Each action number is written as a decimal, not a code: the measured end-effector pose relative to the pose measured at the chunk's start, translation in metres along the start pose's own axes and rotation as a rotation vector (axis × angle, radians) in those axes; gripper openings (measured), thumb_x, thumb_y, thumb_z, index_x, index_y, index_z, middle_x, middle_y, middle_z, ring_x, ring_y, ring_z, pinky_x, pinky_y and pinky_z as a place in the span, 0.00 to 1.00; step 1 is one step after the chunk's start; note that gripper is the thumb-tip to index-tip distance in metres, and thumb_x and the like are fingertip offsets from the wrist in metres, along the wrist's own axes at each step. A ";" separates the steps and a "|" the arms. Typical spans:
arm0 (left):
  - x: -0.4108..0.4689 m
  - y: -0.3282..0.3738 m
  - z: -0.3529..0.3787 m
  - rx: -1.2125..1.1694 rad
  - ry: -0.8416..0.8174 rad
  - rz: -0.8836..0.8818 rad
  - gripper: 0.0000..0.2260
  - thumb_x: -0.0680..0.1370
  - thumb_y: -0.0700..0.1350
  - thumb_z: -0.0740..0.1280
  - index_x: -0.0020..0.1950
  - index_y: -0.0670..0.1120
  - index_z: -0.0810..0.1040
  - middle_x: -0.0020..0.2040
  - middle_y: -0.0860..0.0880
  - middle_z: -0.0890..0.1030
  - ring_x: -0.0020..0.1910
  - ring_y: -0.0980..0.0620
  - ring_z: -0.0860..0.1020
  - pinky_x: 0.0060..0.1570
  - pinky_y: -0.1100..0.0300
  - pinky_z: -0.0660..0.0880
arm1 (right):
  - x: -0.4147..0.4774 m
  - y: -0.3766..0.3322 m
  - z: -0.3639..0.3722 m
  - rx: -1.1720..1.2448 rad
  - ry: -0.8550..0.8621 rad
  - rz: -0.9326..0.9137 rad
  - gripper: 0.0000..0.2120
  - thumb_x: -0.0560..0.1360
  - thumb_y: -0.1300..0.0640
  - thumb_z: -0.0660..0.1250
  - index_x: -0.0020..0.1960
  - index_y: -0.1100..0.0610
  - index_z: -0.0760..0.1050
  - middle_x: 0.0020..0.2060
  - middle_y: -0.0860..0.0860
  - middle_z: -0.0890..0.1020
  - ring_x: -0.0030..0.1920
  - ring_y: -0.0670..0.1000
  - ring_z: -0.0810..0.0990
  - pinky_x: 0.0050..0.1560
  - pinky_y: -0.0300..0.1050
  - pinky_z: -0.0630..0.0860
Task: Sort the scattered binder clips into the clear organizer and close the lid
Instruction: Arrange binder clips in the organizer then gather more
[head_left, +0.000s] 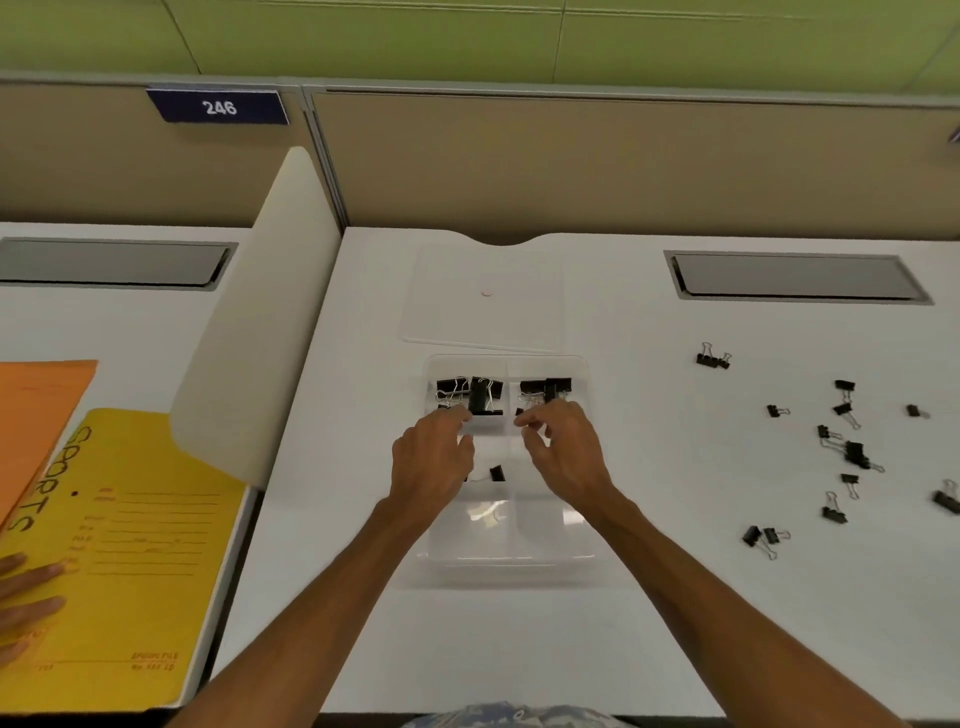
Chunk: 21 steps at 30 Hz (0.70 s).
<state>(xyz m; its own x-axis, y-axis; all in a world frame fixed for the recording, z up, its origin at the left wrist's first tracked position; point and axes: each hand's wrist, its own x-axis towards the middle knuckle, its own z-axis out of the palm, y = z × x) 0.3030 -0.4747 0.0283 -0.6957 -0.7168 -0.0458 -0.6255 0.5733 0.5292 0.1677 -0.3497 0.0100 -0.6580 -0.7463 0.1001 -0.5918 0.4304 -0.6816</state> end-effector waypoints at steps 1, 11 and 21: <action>-0.001 0.006 0.001 -0.014 0.015 0.018 0.15 0.79 0.45 0.65 0.65 0.49 0.76 0.59 0.50 0.81 0.54 0.49 0.80 0.51 0.57 0.76 | -0.002 0.005 -0.005 0.013 0.016 0.013 0.08 0.78 0.61 0.66 0.53 0.55 0.83 0.46 0.48 0.80 0.49 0.45 0.73 0.46 0.30 0.66; -0.002 0.079 0.040 -0.093 0.023 0.217 0.17 0.78 0.42 0.67 0.66 0.44 0.75 0.63 0.46 0.77 0.63 0.47 0.73 0.61 0.54 0.70 | -0.024 0.072 -0.068 0.102 0.069 0.071 0.09 0.77 0.62 0.68 0.56 0.56 0.80 0.52 0.51 0.80 0.47 0.49 0.78 0.45 0.30 0.70; 0.003 0.191 0.113 -0.236 0.026 0.247 0.14 0.79 0.45 0.66 0.65 0.46 0.76 0.62 0.50 0.77 0.63 0.51 0.72 0.61 0.62 0.66 | -0.035 0.164 -0.155 0.099 -0.005 0.101 0.09 0.77 0.58 0.68 0.57 0.52 0.78 0.54 0.49 0.79 0.49 0.47 0.80 0.45 0.39 0.75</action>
<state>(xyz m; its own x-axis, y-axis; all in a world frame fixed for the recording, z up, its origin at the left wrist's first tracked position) 0.1416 -0.3229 0.0334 -0.8048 -0.5796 0.1279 -0.3387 0.6254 0.7029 0.0215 -0.1736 0.0069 -0.7094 -0.7044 0.0234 -0.4737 0.4519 -0.7559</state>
